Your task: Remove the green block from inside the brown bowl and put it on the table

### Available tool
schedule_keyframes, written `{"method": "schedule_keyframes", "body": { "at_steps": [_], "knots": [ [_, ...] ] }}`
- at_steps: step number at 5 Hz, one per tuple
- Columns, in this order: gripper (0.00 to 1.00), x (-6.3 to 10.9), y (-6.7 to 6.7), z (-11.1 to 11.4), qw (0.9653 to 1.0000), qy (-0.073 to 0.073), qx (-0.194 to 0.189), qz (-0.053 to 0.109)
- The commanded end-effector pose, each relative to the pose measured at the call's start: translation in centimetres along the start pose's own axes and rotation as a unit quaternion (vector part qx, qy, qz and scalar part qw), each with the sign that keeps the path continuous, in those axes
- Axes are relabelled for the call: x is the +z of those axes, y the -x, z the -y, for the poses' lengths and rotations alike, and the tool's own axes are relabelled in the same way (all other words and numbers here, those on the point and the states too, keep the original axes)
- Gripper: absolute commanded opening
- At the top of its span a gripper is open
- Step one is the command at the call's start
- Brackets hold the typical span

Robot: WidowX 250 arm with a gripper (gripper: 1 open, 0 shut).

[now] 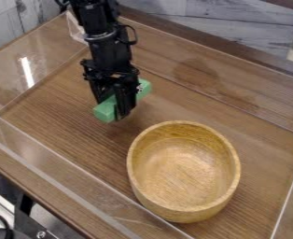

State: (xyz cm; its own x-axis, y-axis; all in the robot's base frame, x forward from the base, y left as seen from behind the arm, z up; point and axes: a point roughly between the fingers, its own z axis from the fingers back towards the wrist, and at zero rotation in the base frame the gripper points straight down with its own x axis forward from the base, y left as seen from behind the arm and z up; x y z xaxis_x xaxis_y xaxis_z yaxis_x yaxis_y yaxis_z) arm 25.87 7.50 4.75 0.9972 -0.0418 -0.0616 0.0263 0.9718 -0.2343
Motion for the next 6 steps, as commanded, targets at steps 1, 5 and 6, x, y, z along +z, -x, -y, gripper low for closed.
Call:
{"method": "schedule_keyframes", "body": {
  "at_steps": [1, 5, 6],
  "knots": [
    [0.0, 1.58, -1.04, -0.47, 0.9996, -0.009, 0.0, 0.025],
    [0.0, 1.63, -1.37, -0.77, 0.9999, 0.001, 0.006, 0.016],
    [0.0, 1.6, -1.48, -0.88, 0.9999, 0.004, 0.007, 0.014]
  ]
}}
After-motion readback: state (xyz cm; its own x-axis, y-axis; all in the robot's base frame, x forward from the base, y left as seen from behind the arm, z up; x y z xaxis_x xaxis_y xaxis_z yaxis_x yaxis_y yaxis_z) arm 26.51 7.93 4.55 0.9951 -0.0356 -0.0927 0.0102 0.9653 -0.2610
